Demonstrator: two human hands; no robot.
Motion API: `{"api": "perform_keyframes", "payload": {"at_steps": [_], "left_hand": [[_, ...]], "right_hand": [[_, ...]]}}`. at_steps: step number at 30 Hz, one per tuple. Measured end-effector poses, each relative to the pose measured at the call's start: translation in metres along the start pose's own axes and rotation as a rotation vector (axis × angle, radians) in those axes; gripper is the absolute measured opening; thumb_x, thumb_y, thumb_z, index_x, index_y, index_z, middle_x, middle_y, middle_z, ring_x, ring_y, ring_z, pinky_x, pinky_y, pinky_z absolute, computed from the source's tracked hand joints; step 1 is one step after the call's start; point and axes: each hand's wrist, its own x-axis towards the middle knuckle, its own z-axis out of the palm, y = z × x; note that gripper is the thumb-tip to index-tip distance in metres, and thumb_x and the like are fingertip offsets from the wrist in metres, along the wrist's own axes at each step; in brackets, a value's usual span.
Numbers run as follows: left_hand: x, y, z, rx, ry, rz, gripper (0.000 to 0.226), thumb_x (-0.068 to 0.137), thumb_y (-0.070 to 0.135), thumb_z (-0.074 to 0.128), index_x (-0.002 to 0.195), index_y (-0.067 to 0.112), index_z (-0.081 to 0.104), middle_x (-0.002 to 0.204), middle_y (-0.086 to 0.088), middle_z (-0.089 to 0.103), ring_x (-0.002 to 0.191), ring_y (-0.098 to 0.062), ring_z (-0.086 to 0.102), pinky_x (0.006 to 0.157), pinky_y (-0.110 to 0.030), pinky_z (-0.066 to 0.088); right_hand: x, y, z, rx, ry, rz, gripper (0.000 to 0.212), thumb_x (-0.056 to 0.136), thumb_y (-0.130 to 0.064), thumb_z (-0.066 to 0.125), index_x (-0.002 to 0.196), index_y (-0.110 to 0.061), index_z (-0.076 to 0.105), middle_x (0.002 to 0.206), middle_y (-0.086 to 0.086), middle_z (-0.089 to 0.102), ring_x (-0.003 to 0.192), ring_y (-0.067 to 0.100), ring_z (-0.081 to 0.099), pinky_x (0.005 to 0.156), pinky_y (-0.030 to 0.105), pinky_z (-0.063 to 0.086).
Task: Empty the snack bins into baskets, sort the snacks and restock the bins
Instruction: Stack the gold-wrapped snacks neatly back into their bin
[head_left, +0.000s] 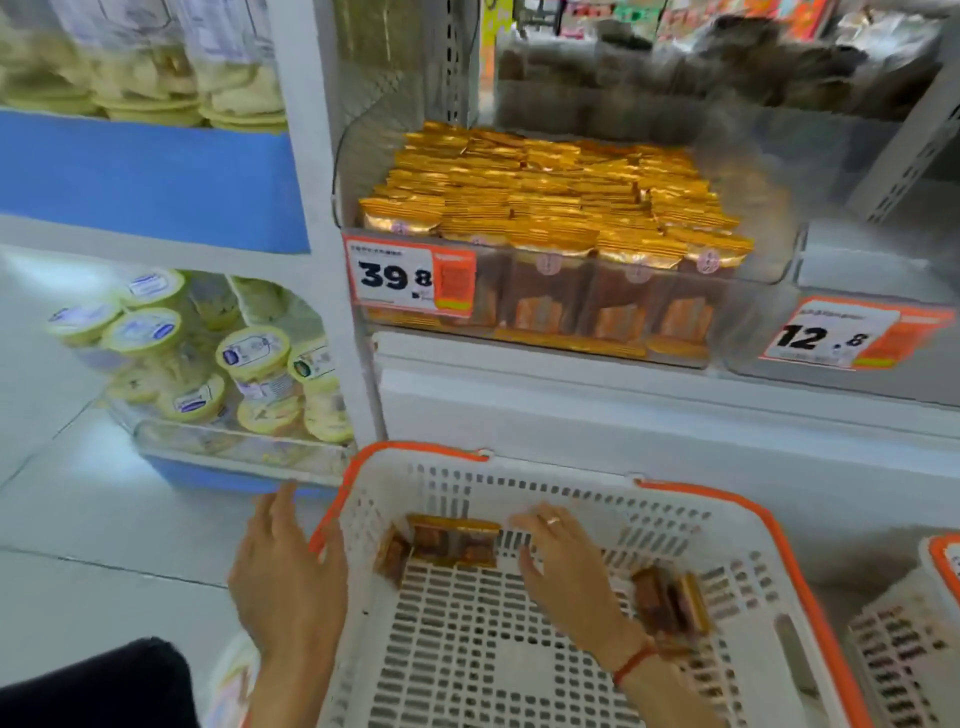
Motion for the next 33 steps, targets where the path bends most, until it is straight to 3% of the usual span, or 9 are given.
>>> {"api": "perform_keyframes", "payload": {"at_steps": [2,7,10,15,19,23,26,30,33], "left_hand": [[-0.006,-0.015,0.009,0.005,-0.079,-0.086,0.052,0.097,0.035,0.050,0.146,0.022,0.039,0.146,-0.008,0.045,0.127,-0.033,0.048,0.094,-0.049,0.044],[-0.008,-0.018,0.022,0.025,-0.119,-0.133,0.045,0.101,0.048,0.022,0.143,0.039,0.036,0.131,0.006,0.057,0.111,-0.024,0.058,0.077,-0.038,0.045],[-0.009,-0.022,0.025,-0.011,-0.090,-0.115,0.040,0.101,0.047,0.024,0.138,0.041,0.038,0.120,0.006,0.062,0.102,-0.022,0.060,0.070,-0.035,0.043],[-0.009,-0.022,0.025,-0.079,-0.048,-0.106,0.035,0.101,0.034,0.039,0.135,0.032,0.049,0.122,0.004,0.061,0.111,-0.020,0.055,0.082,-0.036,0.044],[-0.012,-0.007,0.024,-0.161,0.268,0.199,0.038,0.084,0.001,0.060,0.119,0.014,0.064,0.124,-0.003,0.061,0.116,-0.020,0.048,0.096,-0.031,0.039],[-0.022,0.006,0.049,-0.301,-0.324,0.318,0.055,0.077,-0.005,0.061,0.121,0.027,0.056,0.117,0.018,0.055,0.109,0.000,0.047,0.084,-0.010,0.041],[-0.041,0.001,0.078,-0.223,-0.589,0.400,0.067,0.081,0.006,0.065,0.139,0.033,0.044,0.134,0.015,0.054,0.122,-0.008,0.051,0.095,-0.030,0.048],[-0.049,-0.004,0.084,-0.441,-0.449,0.121,0.031,0.099,0.025,0.053,0.128,0.037,0.054,0.115,0.018,0.064,0.101,-0.005,0.062,0.086,-0.029,0.051],[-0.038,-0.005,0.076,-0.773,-0.565,-0.370,0.014,0.100,0.017,0.052,0.106,0.027,0.059,0.105,-0.001,0.069,0.092,-0.015,0.066,0.080,-0.034,0.054]], "right_hand": [[-0.002,-0.018,0.035,0.044,-0.204,0.009,0.037,0.097,-0.024,0.049,0.134,-0.019,0.054,0.133,-0.001,0.056,0.127,0.020,0.048,0.111,0.036,0.038],[0.027,-0.060,0.111,0.094,-0.404,-0.155,0.069,0.085,-0.021,0.065,0.147,-0.012,0.036,0.145,0.007,0.046,0.121,0.025,0.055,0.094,0.037,0.052],[0.047,-0.084,0.138,0.193,-0.597,0.110,0.087,0.090,-0.025,0.063,0.154,-0.011,0.005,0.155,0.012,0.025,0.116,0.034,0.055,0.078,0.034,0.049],[0.053,-0.082,0.165,0.346,-0.544,0.241,0.080,0.085,-0.044,0.065,0.147,-0.017,0.022,0.124,-0.002,0.056,0.109,0.021,0.060,0.087,0.036,0.051],[0.039,-0.070,0.121,0.829,-0.460,0.577,0.065,0.079,-0.040,0.078,0.128,-0.013,0.045,0.115,-0.001,0.066,0.098,0.013,0.064,0.081,0.026,0.052],[0.032,-0.055,0.060,1.038,-0.429,0.753,0.035,0.084,-0.051,0.067,0.100,-0.021,0.066,0.084,-0.001,0.075,0.075,0.021,0.071,0.072,0.031,0.060],[0.031,-0.049,0.032,0.999,-0.403,0.738,0.026,0.084,-0.055,0.063,0.084,-0.028,0.064,0.074,-0.008,0.073,0.075,0.015,0.072,0.076,0.030,0.060],[0.027,-0.046,0.025,0.971,-0.547,0.612,0.040,0.093,-0.060,0.041,0.108,-0.028,0.060,0.112,-0.004,0.066,0.102,0.013,0.065,0.088,0.026,0.053],[0.022,-0.018,0.053,0.373,-0.376,0.318,0.035,0.102,-0.035,0.043,0.133,-0.020,0.046,0.135,0.002,0.050,0.117,0.019,0.052,0.097,0.030,0.045]]}}
